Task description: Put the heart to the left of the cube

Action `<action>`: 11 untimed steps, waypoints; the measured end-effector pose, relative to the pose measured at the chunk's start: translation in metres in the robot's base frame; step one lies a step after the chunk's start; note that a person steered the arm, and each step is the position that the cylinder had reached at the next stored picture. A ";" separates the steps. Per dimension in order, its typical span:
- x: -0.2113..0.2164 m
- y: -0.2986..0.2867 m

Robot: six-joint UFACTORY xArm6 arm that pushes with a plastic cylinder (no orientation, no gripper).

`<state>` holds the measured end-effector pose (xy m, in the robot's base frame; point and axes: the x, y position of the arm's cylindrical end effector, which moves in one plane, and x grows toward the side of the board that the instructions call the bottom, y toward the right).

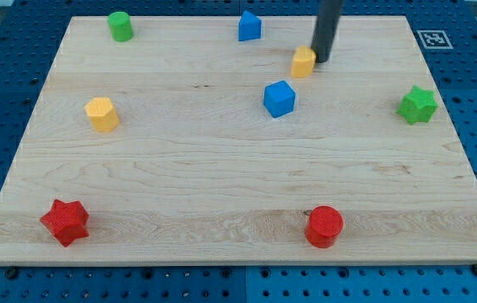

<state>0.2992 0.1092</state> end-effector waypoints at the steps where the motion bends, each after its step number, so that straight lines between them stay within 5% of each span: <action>1: 0.000 -0.046; 2: 0.000 -0.069; 4: 0.004 -0.022; 6: 0.013 -0.089; 9: 0.026 -0.049; 11: 0.065 -0.080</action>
